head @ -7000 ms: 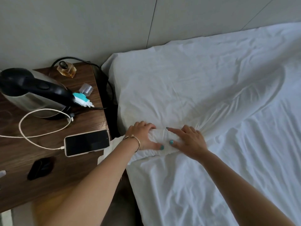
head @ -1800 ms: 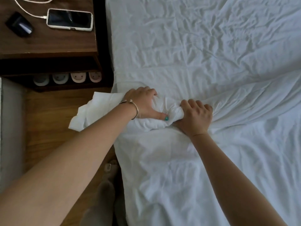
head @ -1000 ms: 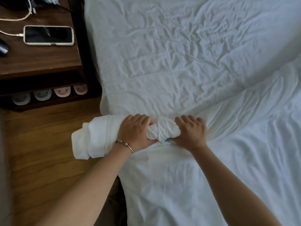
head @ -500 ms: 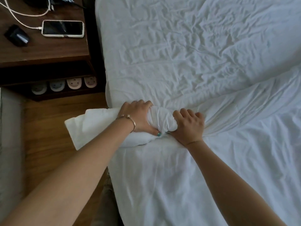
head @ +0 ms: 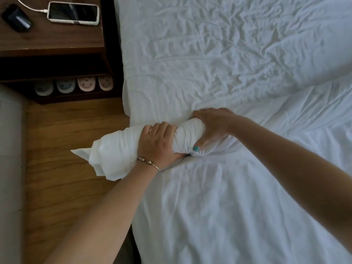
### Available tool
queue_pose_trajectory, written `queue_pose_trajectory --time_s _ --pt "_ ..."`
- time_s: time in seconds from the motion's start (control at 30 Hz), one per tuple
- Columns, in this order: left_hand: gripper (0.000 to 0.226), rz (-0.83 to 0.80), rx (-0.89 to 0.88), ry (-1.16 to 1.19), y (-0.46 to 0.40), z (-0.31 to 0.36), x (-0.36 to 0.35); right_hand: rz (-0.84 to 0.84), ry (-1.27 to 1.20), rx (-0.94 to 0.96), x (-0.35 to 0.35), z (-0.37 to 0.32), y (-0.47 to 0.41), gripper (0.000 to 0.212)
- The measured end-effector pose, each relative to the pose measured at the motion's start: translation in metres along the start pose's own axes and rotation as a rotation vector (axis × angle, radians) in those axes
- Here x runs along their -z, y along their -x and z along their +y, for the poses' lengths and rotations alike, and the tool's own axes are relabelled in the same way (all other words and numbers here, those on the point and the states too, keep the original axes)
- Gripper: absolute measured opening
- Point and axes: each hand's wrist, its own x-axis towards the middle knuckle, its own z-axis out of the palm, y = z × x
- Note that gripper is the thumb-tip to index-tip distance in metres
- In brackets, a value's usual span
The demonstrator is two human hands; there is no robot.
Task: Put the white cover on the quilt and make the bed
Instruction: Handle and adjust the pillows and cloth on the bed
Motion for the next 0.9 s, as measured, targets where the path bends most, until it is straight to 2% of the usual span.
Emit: queue_pose_trajectory --time_s 0.07,0.13,0.23,0.37,0.43,0.47,0.57,0.63,0.7,0.77,0.83,0.9 --pt "0.070 -0.008 -0.005 -0.008 0.000 0.000 0.001 0.164 0.029 -0.030 -0.016 -0.004 0.004 0.090" --pt "0.077 -0.101 -0.031 -0.021 0.000 0.004 0.009 0.368 0.102 -0.047 -0.036 -0.005 0.011 0.083" --pt "0.108 -0.483 0.025 -0.032 -0.020 0.005 0.043 0.668 0.110 0.011 -0.071 -0.003 0.020 0.080" --pt "0.113 -0.913 0.043 -0.055 -0.066 -0.013 0.065 0.936 0.119 0.018 -0.100 -0.003 0.034 0.062" --pt "0.114 -1.032 0.054 -0.057 -0.055 -0.007 0.059 1.029 0.136 -0.007 -0.115 -0.009 0.041 0.052" --pt "0.110 -0.982 0.044 -0.061 -0.040 0.000 0.052 1.059 0.144 -0.031 -0.123 -0.013 0.045 0.048" --pt "0.082 -0.537 -0.033 -0.033 0.018 0.016 0.036 1.118 0.176 -0.102 -0.144 -0.025 0.059 0.031" --pt "0.063 -0.276 -0.064 0.004 0.052 0.024 0.029 1.098 0.199 -0.098 -0.148 -0.029 0.072 0.027" --pt "0.056 -0.135 -0.066 -0.017 0.068 0.030 0.022 0.948 0.232 -0.014 -0.134 -0.022 0.088 0.041" --pt "0.056 -0.096 -0.073 -0.004 0.068 0.031 0.021 0.622 0.205 0.081 -0.099 -0.013 0.101 0.070" --pt "0.058 -0.113 -0.081 0.035 0.063 0.026 0.022 0.291 0.146 0.055 -0.055 -0.006 0.100 0.089" --pt "0.062 -0.141 -0.097 0.058 0.062 0.024 0.023 0.091 0.117 0.022 -0.032 -0.007 0.080 0.101"
